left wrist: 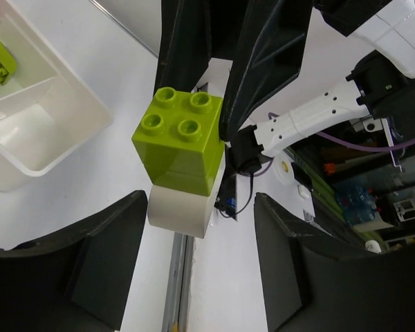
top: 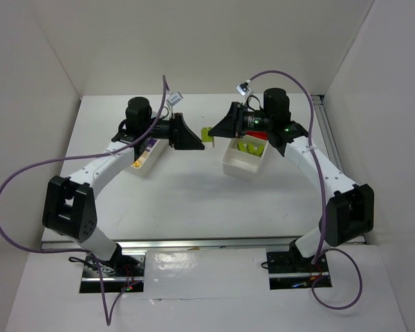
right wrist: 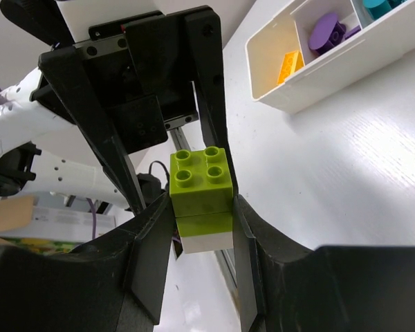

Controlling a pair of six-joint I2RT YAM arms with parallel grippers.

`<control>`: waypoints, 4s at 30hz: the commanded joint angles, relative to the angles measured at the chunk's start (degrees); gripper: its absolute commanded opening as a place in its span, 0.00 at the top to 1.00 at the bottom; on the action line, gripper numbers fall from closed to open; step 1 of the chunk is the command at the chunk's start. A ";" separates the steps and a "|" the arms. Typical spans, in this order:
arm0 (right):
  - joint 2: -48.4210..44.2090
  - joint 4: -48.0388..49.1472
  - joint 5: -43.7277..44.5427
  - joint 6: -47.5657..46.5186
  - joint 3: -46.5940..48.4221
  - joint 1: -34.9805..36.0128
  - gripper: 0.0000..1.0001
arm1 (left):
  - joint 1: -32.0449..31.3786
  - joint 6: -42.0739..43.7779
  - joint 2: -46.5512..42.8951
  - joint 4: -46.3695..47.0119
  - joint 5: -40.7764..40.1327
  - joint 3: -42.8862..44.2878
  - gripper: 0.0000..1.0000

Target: Sort the legos into containers by color

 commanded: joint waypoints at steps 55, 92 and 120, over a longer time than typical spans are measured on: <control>-11.62 -4.99 43.31 -0.74 -0.85 -3.11 0.91 | -7.23 13.77 14.28 -27.80 -11.91 18.48 1.00; -19.21 -20.57 47.80 -6.45 -1.29 -9.71 0.89 | -15.52 13.50 29.44 -45.32 -23.20 47.10 0.27; -1.10 -14.59 -4.96 -13.92 4.16 -3.91 0.89 | -0.30 0.86 8.86 -18.17 -0.33 17.47 0.11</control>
